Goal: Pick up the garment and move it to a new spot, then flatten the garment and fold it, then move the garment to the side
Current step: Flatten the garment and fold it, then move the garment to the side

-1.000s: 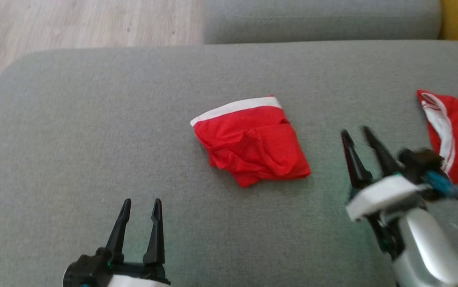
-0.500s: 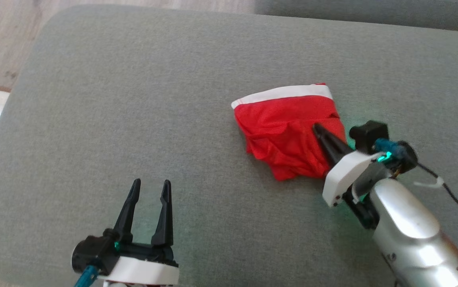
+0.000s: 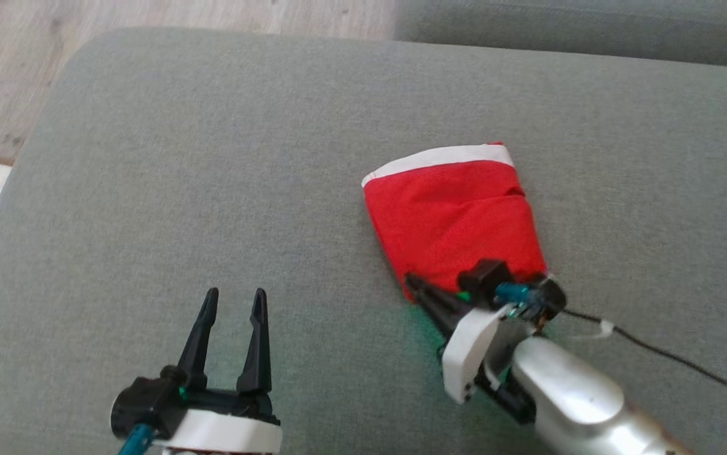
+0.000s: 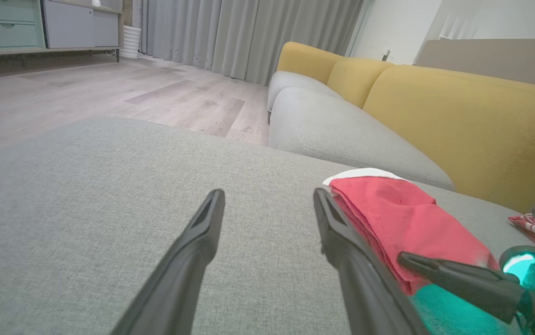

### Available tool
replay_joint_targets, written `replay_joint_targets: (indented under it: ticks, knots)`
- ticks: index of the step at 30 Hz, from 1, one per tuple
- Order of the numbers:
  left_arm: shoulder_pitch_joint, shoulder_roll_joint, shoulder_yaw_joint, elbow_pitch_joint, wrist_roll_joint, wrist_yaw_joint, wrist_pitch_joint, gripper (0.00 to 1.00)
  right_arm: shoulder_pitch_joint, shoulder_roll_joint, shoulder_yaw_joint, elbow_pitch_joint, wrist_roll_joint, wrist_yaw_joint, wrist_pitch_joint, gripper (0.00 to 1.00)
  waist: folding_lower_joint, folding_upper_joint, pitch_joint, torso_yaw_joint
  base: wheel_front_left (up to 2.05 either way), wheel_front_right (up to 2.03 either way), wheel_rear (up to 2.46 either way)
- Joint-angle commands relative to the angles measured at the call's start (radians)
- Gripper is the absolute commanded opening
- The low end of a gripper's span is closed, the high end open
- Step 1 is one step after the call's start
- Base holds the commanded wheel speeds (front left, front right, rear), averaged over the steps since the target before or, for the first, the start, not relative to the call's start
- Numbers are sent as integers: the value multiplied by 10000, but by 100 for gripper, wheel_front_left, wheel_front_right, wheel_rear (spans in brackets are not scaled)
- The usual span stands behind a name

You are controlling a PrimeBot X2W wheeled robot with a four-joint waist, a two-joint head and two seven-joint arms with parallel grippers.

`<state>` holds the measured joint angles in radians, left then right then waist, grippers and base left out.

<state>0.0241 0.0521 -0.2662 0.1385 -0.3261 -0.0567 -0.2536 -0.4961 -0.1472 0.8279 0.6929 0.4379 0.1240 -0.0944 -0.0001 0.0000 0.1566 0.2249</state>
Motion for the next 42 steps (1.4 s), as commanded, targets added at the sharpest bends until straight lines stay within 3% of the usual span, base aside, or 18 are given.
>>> replay_joint_targets:
  ticks: [1,8,10,11,12,22,28,34,42]
  knots:
    - [-99,-18,316,-281,23,78,-82,100,165,169,341,-331,242,67,13,0,1,0,-197,-185,0,0,0]
    - [236,-18,485,-161,148,102,-82,100,418,-26,-413,-614,517,67,-932,0,1,0,-957,-661,0,0,0]
    - [377,-18,540,-101,176,119,-82,100,688,-181,-1087,-749,522,67,-1165,33,1,0,-1198,-778,0,0,0]
    - [443,-18,568,-73,192,123,-82,100,839,-278,-1488,-833,488,67,-1266,62,1,0,-1290,-828,0,0,0]
    - [508,-18,592,-31,223,123,-82,100,1013,-383,-1906,-940,425,67,-1350,100,1,0,-1376,-873,0,0,0]
    - [1009,-18,919,537,371,-53,-82,100,3193,-914,-5521,-2366,-753,67,-1635,100,1,0,-1890,-1244,0,0,0]
    - [1125,-18,1144,734,415,-210,-82,100,4647,-264,-7240,-3224,-1580,67,-1668,100,1,0,-1964,-1384,0,0,0]
    - [1030,-18,1299,879,509,-352,-82,100,5635,377,-8081,-3793,-2364,67,-1671,100,1,0,-1950,-1442,0,0,0]
    - [906,-18,1372,968,549,-451,-82,100,5773,731,-8127,-3890,-2590,67,-1672,100,1,0,-1900,-1640,0,0,0]
